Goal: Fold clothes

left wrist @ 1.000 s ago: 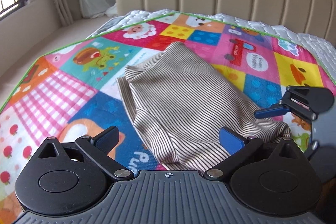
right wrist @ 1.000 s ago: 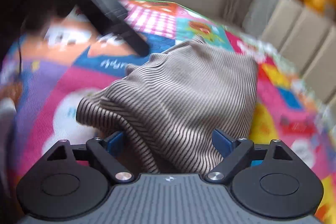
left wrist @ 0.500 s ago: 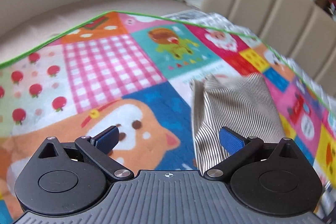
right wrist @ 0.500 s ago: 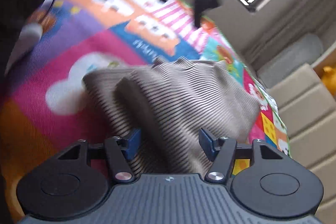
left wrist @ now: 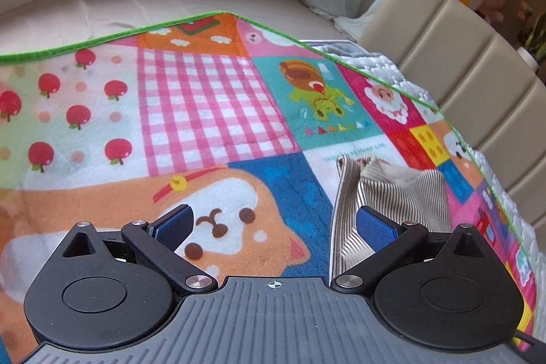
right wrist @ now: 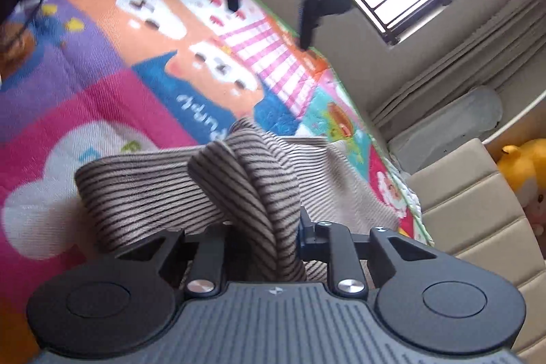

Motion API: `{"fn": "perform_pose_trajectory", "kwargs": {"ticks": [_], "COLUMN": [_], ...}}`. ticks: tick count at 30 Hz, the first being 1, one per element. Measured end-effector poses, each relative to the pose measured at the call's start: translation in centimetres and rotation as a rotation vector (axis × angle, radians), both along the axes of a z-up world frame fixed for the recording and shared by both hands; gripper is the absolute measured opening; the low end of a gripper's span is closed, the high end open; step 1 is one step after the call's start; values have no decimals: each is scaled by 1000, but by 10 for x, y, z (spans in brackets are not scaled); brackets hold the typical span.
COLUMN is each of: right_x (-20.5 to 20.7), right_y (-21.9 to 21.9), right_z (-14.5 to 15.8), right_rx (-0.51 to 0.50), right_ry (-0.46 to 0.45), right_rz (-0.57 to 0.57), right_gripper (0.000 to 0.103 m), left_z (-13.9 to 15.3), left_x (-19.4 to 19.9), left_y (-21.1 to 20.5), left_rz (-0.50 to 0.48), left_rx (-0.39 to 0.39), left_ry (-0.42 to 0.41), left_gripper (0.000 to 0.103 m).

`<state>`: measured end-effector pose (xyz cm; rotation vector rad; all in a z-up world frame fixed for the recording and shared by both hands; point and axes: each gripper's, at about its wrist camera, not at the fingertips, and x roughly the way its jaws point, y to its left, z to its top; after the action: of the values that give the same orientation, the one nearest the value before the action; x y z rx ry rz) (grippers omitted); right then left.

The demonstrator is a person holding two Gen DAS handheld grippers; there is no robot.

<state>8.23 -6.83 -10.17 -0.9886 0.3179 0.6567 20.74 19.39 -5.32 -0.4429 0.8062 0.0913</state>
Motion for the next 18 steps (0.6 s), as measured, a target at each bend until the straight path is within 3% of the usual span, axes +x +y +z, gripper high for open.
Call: {"fn": "perform_pose_trajectory", "kwargs": {"ticks": [4, 7, 12, 14, 17, 18], "right_x": [-16, -23, -35, -36, -28, -25], "right_y": [-14, -6, 8, -5, -14, -17], "right_z": [14, -7, -41, -18, -17, -18], "right_rx": [-22, -66, -139, -70, -19, -4], "right_ry": [22, 40, 70, 174, 224, 236], "right_rz": [17, 35, 66, 83, 16, -10], "right_gripper": [19, 20, 35, 62, 82, 84], "left_z": [-1, -3, -9, -11, -14, -14], "left_x": [5, 7, 3, 5, 8, 8], "left_y": [1, -5, -7, -9, -14, -19], "left_rz": [13, -8, -36, -44, -70, -91], "left_rx": [-6, 30, 51, 55, 71, 85], "left_ry": [11, 22, 60, 69, 78, 79], "left_gripper": [103, 103, 103, 103, 103, 103]}}
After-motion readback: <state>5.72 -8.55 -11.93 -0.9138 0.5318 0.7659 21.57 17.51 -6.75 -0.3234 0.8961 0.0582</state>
